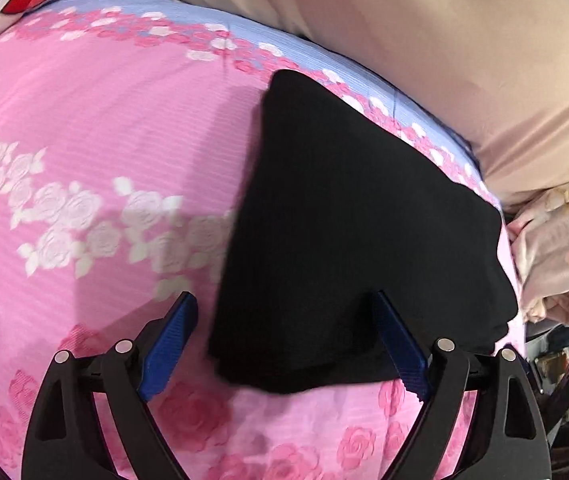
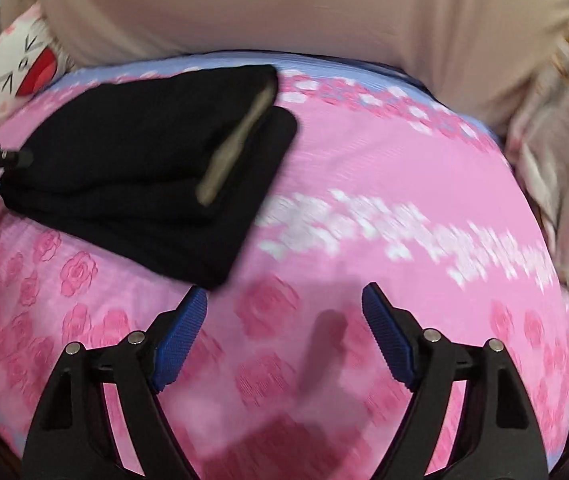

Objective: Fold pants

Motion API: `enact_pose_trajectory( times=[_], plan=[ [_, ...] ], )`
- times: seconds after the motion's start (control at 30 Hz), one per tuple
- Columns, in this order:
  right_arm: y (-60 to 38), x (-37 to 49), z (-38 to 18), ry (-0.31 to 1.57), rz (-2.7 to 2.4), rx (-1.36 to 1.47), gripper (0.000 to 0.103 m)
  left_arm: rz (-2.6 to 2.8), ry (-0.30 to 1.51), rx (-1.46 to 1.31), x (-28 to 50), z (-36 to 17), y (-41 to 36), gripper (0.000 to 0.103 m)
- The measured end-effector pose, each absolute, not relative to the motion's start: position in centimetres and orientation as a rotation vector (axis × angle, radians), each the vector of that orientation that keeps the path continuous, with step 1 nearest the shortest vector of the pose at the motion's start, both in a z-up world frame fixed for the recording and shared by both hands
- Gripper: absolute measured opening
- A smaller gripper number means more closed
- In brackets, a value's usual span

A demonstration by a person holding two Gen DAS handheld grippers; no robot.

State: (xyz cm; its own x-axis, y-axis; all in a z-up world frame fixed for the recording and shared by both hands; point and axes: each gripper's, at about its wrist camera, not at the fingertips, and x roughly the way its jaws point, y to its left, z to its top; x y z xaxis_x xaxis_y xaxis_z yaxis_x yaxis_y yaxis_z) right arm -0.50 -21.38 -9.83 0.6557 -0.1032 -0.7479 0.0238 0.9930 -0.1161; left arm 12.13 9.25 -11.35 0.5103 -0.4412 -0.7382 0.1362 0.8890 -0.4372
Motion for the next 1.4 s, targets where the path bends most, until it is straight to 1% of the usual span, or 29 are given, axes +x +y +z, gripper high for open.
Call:
enact_pose_trajectory(
  times=[0.1,0.13,0.17,0.2,0.23,0.3,0.33,0.4,0.5,0.53,0.57,0.63,0.67,0.7,0.73,0.8,0.83,0.9,0.93,1.0,1.1,1.2,1.23,1.33,1.4],
  plan=[
    [-20.0,1.9,-10.4,0.849,-0.068,-0.122,0.077,-0.352,0.96,-0.282,13.1,-11.3,7.3,0.086],
    [-20.0,2.2,-10.4,0.849,-0.056,-0.106,0.065,-0.367,0.958,-0.258,13.5,-11.2,6.6,0.085],
    [-20.3,2.8,-10.5,0.862,0.006,-0.038,0.028,-0.354,0.954,-0.234,13.8,-11.1,6.1,0.081],
    [-20.6,3.4,-10.4,0.884,0.078,0.057,0.023,-0.359,0.95,-0.222,13.8,-10.8,5.8,0.063],
    [-20.6,3.6,-10.0,0.886,0.064,0.073,0.02,-0.363,0.947,-0.232,13.7,-10.3,5.9,0.043],
    [-20.4,3.2,-8.7,0.869,0.075,0.068,0.017,-0.393,0.941,-0.249,13.2,-8.8,6.8,0.025],
    [-20.7,2.4,-7.5,0.855,0.092,0.106,0.017,-0.409,0.946,-0.264,13.0,-8.2,7.2,0.021],
    [-20.9,0.7,-5.8,0.84,0.119,0.124,0.016,-0.454,0.973,-0.29,11.7,-7.2,8.5,0.02],
    [-21.0,-2.6,-4.7,0.858,0.12,0.116,0.016,-0.521,1.025,-0.249,7.9,-6.8,8.8,0.022],
    [-21.3,-3.7,-5.5,0.885,0.11,0.129,0.017,-0.524,1.048,-0.238,6.6,-7.4,8.6,0.025],
    [-21.8,-4.2,-6.6,0.913,0.1,0.134,0.02,-0.516,1.072,-0.222,5.5,-8.4,8.3,0.027],
    [-22.3,-5.0,-10.8,1.014,0.081,0.13,0.025,-0.448,1.092,-0.161,4.3,-10.5,7.5,0.05],
    [-22.9,-5.9,-10.7,0.947,0.093,0.166,0.027,-0.404,1.065,-0.134,3.6,-10.9,7.6,0.051],
    [-23.6,-6.6,-10.3,0.948,0.086,0.209,0.037,-0.385,1.036,-0.134,2.9,-10.1,7.9,0.051],
    [-24.2,-7.1,-9.8,0.954,0.08,0.244,0.037,-0.376,1.011,-0.129,2.3,-8.9,8.3,0.05],
    [-25.0,-7.8,-7.4,0.906,0.101,0.274,0.037,-0.349,0.912,-0.1,1.2,-5.9,8.8,0.051],
    [-24.9,-7.7,-6.7,0.897,0.107,0.262,0.037,-0.311,0.828,-0.057,0.6,-3.8,8.8,0.06],
    [-24.5,-6.9,-4.8,0.844,0.137,0.253,0.037,-0.257,0.698,-0.011,-0.1,-0.6,8.6,0.075],
    [-24.3,-6.4,-4.4,0.831,0.167,0.266,0.037,-0.265,0.63,-0.006,-0.3,0.9,8.0,0.08],
    [-24.5,-5.6,-3.2,0.779,0.191,0.307,0.037,-0.303,0.614,-0.021,0.5,2.2,6.7,0.086],
    [-24.6,-4.2,-3.1,0.779,0.158,0.275,0.037,-0.43,0.698,-0.061,3.0,1.3,3.4,0.087],
    [-24.7,-1.8,-4.6,0.82,0.219,0.315,0.037,-0.528,0.861,-0.066,6.3,-2.3,-0.9,0.087],
    [-24.6,-1.0,-5.2,0.836,0.242,0.332,0.037,-0.524,0.891,-0.068,6.6,-3.2,-1.9,0.087],
    [-23.9,1.5,-6.4,0.885,0.314,0.35,0.037,-0.49,0.96,-0.067,8.0,-5.8,-3.8,0.087],
    [-23.5,2.6,-7.5,0.912,0.33,0.349,0.037,-0.455,0.967,-0.051,8.1,-6.8,-4.4,0.087]
  ],
)
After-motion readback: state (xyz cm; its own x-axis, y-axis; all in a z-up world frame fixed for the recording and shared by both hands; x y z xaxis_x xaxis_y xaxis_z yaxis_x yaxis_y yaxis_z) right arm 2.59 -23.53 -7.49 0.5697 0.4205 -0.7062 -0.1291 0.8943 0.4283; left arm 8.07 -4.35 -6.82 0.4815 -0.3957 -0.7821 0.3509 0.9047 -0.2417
